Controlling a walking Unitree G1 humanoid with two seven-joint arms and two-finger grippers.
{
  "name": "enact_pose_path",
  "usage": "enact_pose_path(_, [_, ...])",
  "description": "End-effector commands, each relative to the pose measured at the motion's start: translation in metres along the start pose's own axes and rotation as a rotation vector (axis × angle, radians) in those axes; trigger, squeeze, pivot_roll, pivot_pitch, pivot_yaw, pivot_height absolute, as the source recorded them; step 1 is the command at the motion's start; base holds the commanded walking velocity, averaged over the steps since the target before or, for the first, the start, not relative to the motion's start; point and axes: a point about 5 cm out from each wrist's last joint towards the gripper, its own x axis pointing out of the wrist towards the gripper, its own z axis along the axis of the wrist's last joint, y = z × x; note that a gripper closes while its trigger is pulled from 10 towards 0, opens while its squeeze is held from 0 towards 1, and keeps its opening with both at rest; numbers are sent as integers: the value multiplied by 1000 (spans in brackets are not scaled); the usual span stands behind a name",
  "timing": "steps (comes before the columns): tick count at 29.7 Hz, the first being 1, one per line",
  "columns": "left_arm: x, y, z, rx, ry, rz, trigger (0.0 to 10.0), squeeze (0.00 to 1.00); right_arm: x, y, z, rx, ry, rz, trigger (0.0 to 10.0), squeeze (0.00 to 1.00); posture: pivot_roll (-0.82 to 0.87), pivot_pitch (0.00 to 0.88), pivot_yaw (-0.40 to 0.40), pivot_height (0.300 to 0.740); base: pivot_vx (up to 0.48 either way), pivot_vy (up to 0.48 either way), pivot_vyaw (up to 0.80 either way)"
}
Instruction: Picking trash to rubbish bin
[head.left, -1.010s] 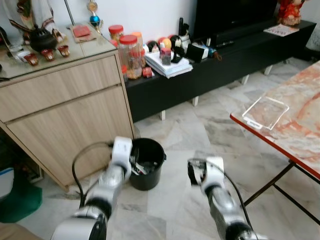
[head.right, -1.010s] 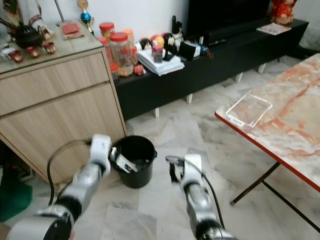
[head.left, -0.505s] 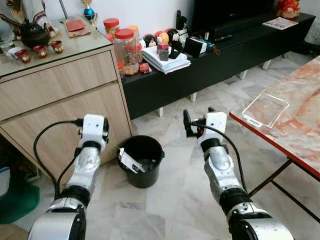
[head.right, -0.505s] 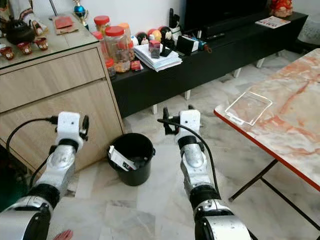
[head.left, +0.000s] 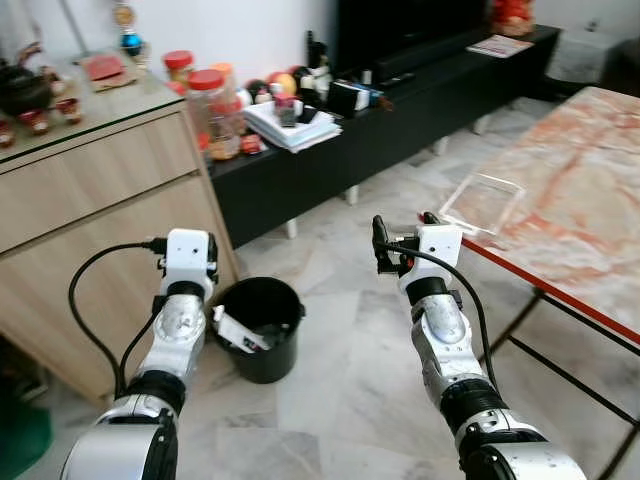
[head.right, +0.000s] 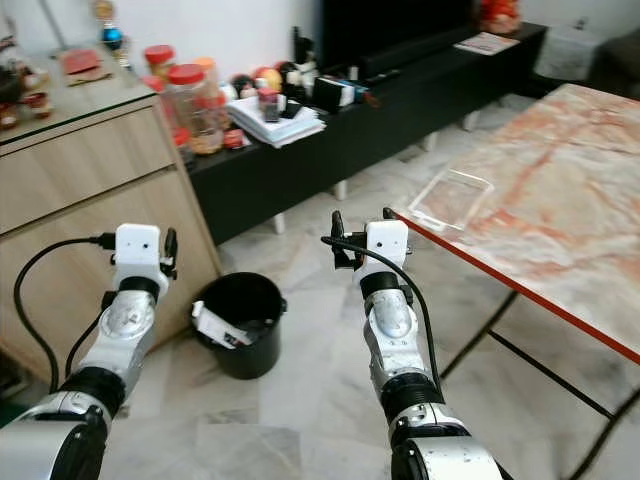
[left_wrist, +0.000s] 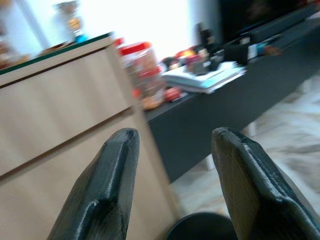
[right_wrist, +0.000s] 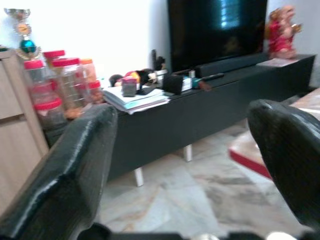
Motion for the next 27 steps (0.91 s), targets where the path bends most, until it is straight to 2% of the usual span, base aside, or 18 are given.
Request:
enact_pose_path(1, [3,3,5,-3,-21,16,10000,0,1,3,1,-1,0,8,10000,0,-89,0,49,740,0,0,-800])
enact_pose_path(11, [8,0,12,-26,-38,22,10000,0,2,10,2,-12,-4,21,10000,0,-87,0,56,740,0,0,-800])
enact_pose_path(19, [13,6,18,-19,-52,46,10000,0,4,12,4,-9,-9,12,10000,0,-84,0,57,740,0,0,-800])
enact_pose_path(27, [13,8,18,-24,-47,61,10000,0,4,12,5,-11,-13,4,10000,0,-80,0,54,740,0,-374,-800])
